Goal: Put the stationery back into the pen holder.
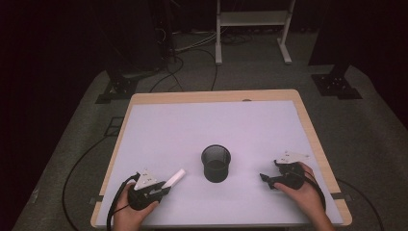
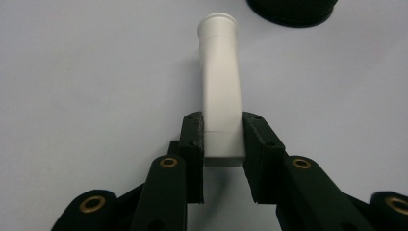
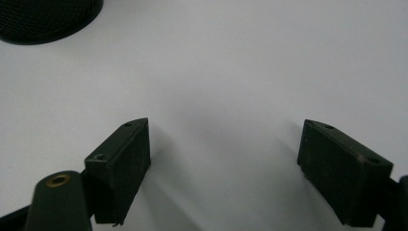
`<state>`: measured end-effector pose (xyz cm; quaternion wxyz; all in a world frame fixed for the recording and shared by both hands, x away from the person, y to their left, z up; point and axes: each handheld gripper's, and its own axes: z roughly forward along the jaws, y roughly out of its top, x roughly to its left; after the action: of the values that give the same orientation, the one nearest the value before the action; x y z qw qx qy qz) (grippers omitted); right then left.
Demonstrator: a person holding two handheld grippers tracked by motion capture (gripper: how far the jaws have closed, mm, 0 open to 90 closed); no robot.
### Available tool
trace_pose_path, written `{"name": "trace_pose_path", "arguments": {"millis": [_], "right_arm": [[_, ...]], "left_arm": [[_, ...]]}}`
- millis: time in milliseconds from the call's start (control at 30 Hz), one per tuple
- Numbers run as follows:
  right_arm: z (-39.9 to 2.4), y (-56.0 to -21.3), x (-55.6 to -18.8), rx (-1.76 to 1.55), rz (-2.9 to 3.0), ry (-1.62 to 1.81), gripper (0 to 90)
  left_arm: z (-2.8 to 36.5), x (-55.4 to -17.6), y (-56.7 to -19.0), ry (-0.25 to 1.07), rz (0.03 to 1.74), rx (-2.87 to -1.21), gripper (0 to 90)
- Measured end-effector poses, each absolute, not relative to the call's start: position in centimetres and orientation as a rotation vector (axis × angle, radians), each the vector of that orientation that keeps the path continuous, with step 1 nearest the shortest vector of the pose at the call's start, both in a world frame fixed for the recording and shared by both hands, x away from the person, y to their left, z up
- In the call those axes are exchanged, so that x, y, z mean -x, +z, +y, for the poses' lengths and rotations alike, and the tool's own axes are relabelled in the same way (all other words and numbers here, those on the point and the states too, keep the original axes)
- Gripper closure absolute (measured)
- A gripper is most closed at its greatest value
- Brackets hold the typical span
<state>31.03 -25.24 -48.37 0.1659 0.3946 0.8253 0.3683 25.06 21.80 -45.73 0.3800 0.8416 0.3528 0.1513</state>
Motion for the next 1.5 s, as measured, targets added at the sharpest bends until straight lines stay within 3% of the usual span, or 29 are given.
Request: {"name": "trace_pose_path", "arguments": {"millis": [1033,1500], "right_arm": [[-25.3,-48.4,-31.1,-1.125,2.352,1.05,17.7],[-25.3,-48.4,-31.1,-1.124,2.352,1.05,17.7]], "left_arm": [[18.8,-26.4,-38.6,0.34,0.647,-2.023,71.3],[16.2,-28.8,-37.9,0.292,0.577,-2.038,71.2]]}}
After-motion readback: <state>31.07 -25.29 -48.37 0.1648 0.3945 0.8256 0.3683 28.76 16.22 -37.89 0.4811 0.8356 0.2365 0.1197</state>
